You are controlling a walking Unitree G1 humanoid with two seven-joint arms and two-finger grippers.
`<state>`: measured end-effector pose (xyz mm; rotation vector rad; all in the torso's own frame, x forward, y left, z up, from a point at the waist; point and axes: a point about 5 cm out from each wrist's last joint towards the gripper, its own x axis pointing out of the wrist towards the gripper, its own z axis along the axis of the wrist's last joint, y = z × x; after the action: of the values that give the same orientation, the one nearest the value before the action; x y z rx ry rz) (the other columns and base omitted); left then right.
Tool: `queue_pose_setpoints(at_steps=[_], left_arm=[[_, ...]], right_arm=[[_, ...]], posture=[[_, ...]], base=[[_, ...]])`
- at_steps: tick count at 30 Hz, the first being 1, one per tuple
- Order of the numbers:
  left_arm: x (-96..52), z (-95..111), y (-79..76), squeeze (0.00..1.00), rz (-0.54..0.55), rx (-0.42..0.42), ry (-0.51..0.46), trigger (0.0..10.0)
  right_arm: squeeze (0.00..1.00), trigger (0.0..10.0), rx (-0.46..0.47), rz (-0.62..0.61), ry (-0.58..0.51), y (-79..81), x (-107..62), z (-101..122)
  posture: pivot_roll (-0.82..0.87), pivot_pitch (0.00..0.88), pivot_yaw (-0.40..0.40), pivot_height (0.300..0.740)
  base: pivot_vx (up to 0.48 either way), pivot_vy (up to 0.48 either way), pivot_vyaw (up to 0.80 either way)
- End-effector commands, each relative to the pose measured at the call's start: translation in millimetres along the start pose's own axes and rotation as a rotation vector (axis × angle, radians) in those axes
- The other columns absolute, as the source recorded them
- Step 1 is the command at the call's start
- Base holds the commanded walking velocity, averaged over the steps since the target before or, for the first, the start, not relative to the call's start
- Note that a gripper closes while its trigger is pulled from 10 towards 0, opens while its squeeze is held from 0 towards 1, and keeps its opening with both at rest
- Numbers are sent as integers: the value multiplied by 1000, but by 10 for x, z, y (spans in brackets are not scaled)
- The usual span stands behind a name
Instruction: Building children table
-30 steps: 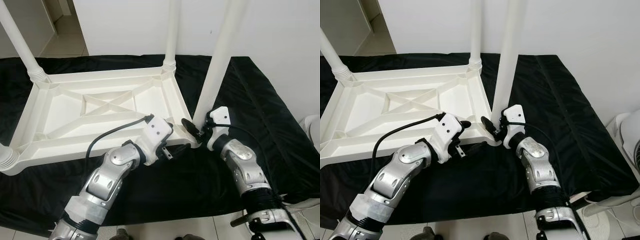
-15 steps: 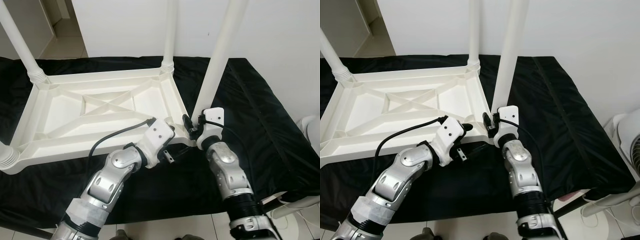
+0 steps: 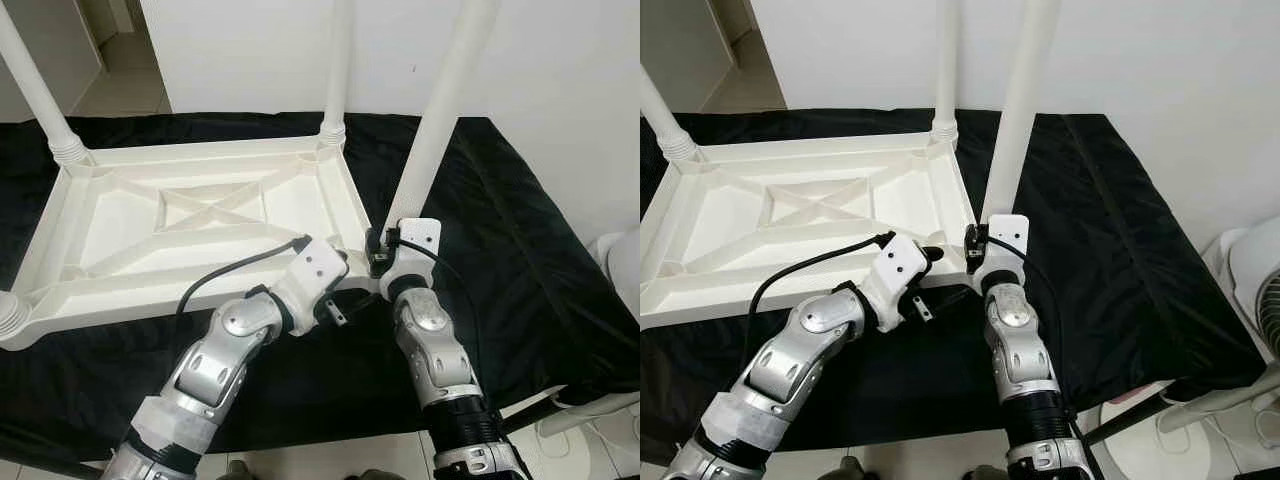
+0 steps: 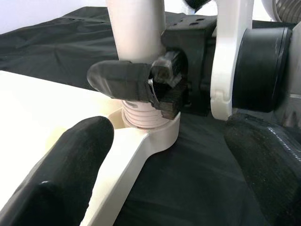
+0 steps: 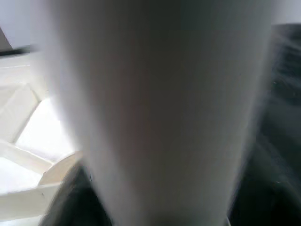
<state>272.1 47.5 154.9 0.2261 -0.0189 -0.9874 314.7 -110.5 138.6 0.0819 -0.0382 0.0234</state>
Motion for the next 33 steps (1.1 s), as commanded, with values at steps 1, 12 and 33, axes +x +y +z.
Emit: queue_pose_setpoints(at_steps=[1, 12, 33], left_arm=[[2, -37, -3, 0, 22, -1, 11, 10000], [-39, -86, -12, 0, 31, 10, 35, 10000], [-103, -54, 31, 0, 42, 65, 52, 10000]], right_arm=[[1000, 10000, 20, -11, 0, -67, -10, 11], [0, 10000, -8, 245, -54, -262, -56, 145], [0, 3098, -234, 654, 24, -304, 188, 2]], posture=[[-81, 12, -13, 740], [-78, 21, -16, 740], [-51, 45, 4, 740]], base=[[0, 0, 0], [0, 0, 0], [0, 0, 0]])
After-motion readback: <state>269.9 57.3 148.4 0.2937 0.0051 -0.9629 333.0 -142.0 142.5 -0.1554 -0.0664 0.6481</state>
